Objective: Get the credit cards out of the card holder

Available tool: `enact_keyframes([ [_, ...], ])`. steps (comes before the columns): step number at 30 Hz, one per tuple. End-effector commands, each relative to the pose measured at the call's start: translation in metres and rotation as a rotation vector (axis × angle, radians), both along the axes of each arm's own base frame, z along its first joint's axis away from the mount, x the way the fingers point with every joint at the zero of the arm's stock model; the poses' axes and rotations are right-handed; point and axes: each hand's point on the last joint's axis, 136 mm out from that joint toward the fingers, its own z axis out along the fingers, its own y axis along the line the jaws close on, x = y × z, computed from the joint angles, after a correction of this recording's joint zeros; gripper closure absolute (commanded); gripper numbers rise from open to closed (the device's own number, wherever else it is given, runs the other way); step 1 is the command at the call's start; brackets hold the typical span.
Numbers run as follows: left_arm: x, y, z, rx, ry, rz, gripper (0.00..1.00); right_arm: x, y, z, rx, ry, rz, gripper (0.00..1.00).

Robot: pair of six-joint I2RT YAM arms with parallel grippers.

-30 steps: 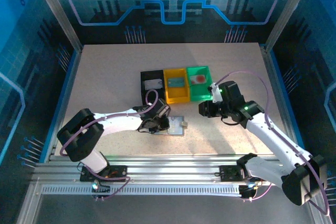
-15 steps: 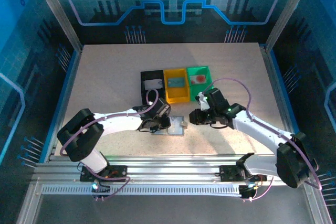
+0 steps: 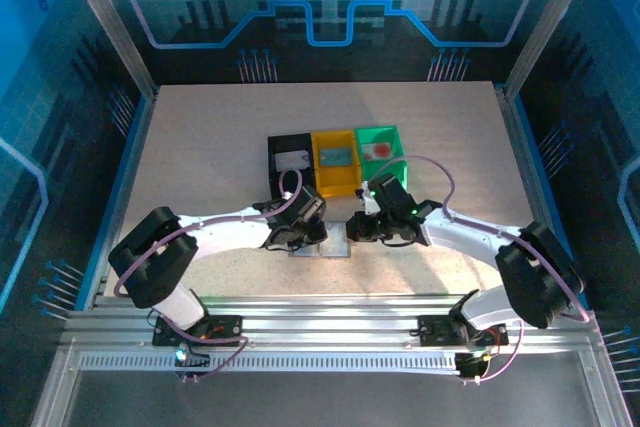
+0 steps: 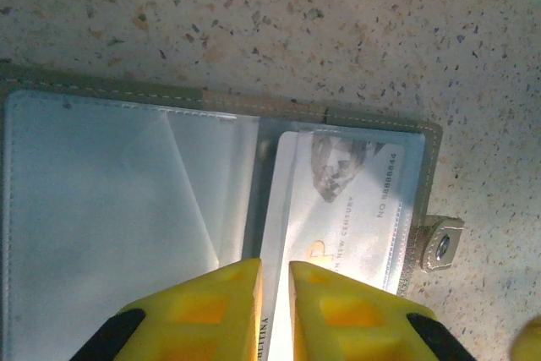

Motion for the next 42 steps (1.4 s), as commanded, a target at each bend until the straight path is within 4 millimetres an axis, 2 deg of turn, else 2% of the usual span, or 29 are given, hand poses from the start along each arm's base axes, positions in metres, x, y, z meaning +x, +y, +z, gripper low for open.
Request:
enact_keyframes([
  [1,0.006,-0.007,0.011,-0.013,-0.037,-0.022,0.83,0.003,0.006,-0.006,0.019,0.003,-0.022,0.99],
  [14,0.007,-0.008,0.003,-0.008,-0.050,-0.055,0.83,0.002,0.005,-0.038,-0.007,0.060,-0.054,1.00],
  [31,0.002,-0.001,-0.015,0.046,-0.042,-0.117,0.79,0.000,-0.004,-0.061,-0.067,0.082,-0.069,1.00],
  [42,0.005,0.009,-0.002,0.095,-0.131,-0.178,0.75,-0.002,-0.007,-0.066,-0.083,0.089,-0.069,1.00],
])
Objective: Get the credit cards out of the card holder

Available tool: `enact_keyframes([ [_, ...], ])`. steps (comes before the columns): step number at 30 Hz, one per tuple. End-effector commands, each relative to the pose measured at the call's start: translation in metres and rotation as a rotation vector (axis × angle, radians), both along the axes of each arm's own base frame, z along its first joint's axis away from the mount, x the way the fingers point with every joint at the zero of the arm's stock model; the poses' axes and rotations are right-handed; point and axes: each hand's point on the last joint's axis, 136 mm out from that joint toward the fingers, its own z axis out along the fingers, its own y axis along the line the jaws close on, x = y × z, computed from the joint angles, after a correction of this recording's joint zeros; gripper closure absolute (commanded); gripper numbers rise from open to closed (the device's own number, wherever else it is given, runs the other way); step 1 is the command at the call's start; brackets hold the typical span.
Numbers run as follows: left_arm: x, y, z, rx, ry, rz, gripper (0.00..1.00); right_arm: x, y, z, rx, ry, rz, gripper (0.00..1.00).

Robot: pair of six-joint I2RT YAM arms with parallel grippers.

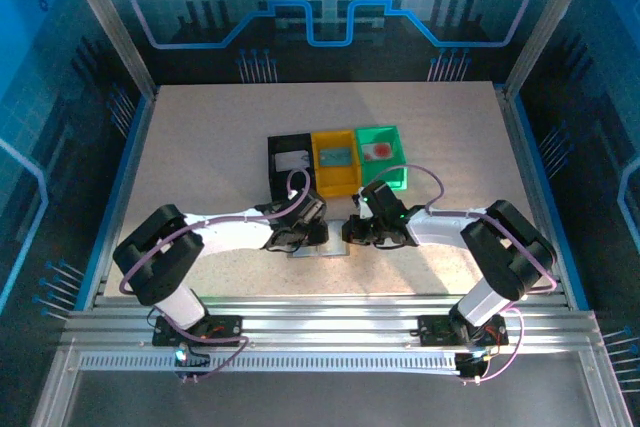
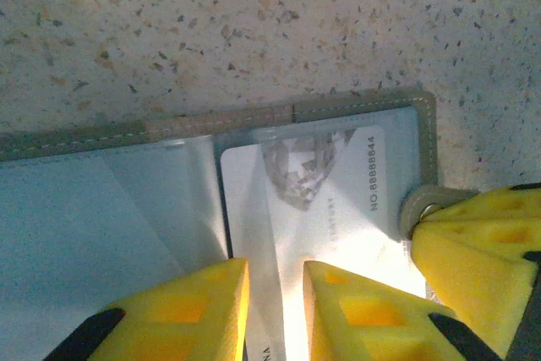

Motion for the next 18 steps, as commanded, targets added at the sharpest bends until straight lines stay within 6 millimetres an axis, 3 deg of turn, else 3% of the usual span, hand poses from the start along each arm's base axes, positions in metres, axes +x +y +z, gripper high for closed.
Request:
enact_keyframes([
  [1,0.002,0.008,0.007,0.025,-0.052,-0.032,0.75,-0.014,-0.012,-0.023,-0.078,0.054,-0.005,1.00],
  [6,0.002,0.011,0.007,0.031,-0.069,-0.026,0.75,-0.015,-0.012,-0.024,-0.078,0.059,-0.003,1.00],
  [12,0.006,0.009,0.021,-0.010,-0.113,-0.017,0.73,-0.016,-0.013,-0.025,-0.080,0.062,-0.001,1.00],
  [18,0.003,0.009,0.011,-0.010,-0.086,-0.009,0.73,-0.016,-0.012,-0.024,-0.074,0.063,-0.001,1.00],
])
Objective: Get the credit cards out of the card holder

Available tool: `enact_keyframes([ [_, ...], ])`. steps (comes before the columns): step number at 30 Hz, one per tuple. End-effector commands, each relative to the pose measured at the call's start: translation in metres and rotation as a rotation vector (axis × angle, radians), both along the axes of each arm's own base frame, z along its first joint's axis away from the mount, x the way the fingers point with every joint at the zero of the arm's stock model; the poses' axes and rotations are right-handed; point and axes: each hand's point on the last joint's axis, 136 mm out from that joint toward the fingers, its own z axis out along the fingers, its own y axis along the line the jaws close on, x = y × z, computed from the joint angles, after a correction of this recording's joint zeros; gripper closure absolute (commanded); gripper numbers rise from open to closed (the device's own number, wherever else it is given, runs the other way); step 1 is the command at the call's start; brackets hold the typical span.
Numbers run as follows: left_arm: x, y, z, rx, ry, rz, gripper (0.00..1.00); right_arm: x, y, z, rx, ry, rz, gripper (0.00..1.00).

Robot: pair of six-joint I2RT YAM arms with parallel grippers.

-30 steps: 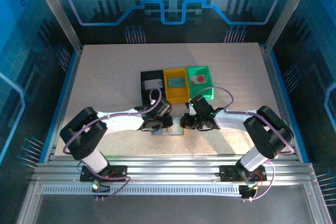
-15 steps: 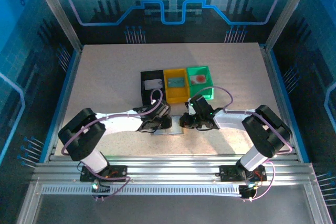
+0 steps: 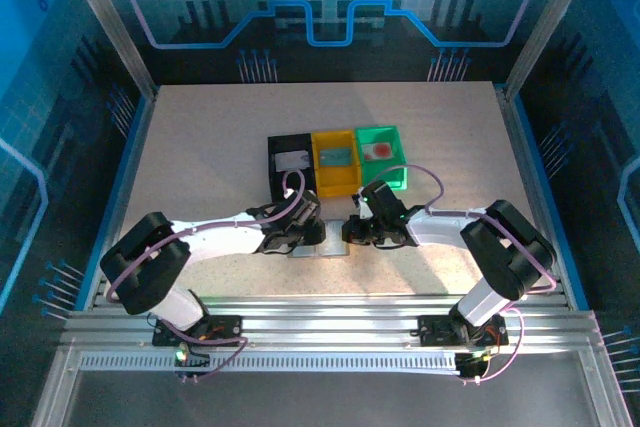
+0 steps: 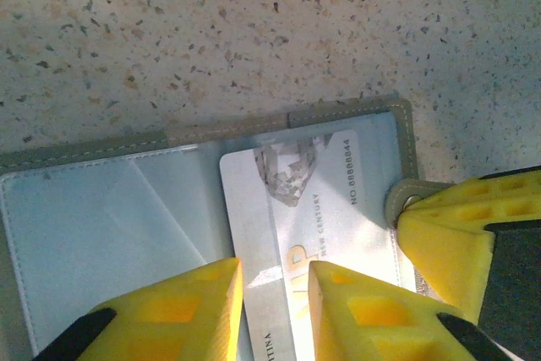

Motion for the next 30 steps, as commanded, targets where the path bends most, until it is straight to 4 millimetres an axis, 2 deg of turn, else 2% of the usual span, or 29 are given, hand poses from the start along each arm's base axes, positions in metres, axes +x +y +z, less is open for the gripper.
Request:
enact_keyframes([
  [1,0.000,0.003,-0.005,-0.001,-0.010,0.002,0.72,-0.015,-0.012,-0.024,-0.075,0.062,-0.002,1.00],
  [21,-0.002,0.010,-0.022,0.053,0.022,0.007,0.72,-0.016,-0.009,-0.025,-0.061,0.072,0.004,1.00],
  [30,-0.002,0.009,-0.021,0.031,0.013,0.021,0.72,-0.019,-0.009,-0.029,-0.058,0.083,0.005,1.00],
])
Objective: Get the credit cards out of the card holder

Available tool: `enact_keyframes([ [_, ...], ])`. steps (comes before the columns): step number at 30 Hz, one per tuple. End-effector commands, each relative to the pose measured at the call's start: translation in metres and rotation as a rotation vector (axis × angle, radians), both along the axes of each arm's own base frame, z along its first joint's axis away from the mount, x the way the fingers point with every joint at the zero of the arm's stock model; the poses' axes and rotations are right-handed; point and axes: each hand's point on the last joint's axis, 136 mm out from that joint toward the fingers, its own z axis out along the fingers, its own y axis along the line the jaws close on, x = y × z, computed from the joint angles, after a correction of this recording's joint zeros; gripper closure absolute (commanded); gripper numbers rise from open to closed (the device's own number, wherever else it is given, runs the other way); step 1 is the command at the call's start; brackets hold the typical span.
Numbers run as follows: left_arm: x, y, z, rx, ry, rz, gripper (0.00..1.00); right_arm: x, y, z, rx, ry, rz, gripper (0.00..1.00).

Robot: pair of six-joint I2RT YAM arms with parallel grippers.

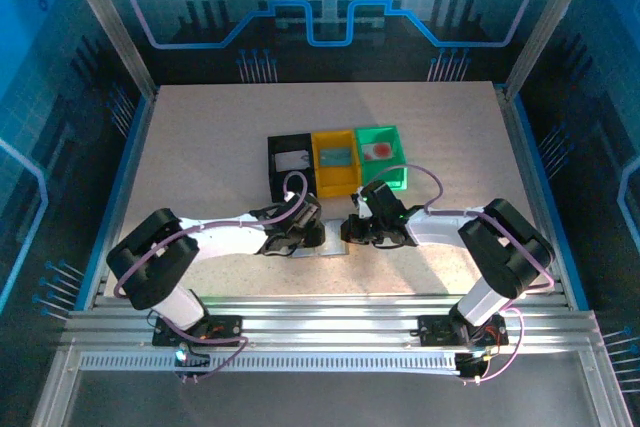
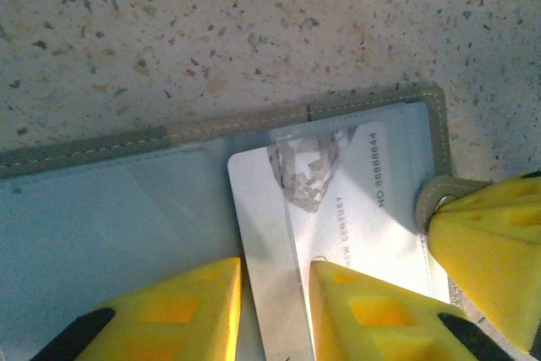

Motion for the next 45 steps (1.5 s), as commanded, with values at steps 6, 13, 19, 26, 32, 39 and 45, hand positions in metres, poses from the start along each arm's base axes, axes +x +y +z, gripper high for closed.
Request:
enact_keyframes([
  [6,0.001,0.002,-0.001,-0.047,-0.025,0.032,0.78,-0.023,-0.012,-0.032,-0.069,0.096,-0.002,1.00],
  [13,0.003,0.003,0.011,-0.097,-0.073,0.053,0.87,-0.024,-0.012,-0.034,-0.065,0.102,-0.002,1.00],
  [19,0.004,0.011,0.022,-0.106,-0.117,0.074,1.00,-0.025,-0.014,-0.035,-0.071,0.103,-0.006,1.00],
  [26,0.001,0.021,0.025,-0.125,-0.109,0.081,1.00,-0.024,-0.017,-0.037,-0.080,0.102,-0.011,1.00],
  [32,0.000,0.037,0.036,-0.134,-0.119,0.102,1.00,-0.022,-0.020,-0.034,-0.084,0.097,-0.016,1.00],
  [39,-0.002,0.049,0.065,-0.199,-0.153,0.116,1.00,-0.018,-0.022,-0.027,-0.075,0.088,-0.017,1.00],
  [45,-0.007,0.056,0.087,-0.237,-0.176,0.119,1.00,-0.014,-0.020,-0.011,-0.046,0.058,0.001,1.00],
])
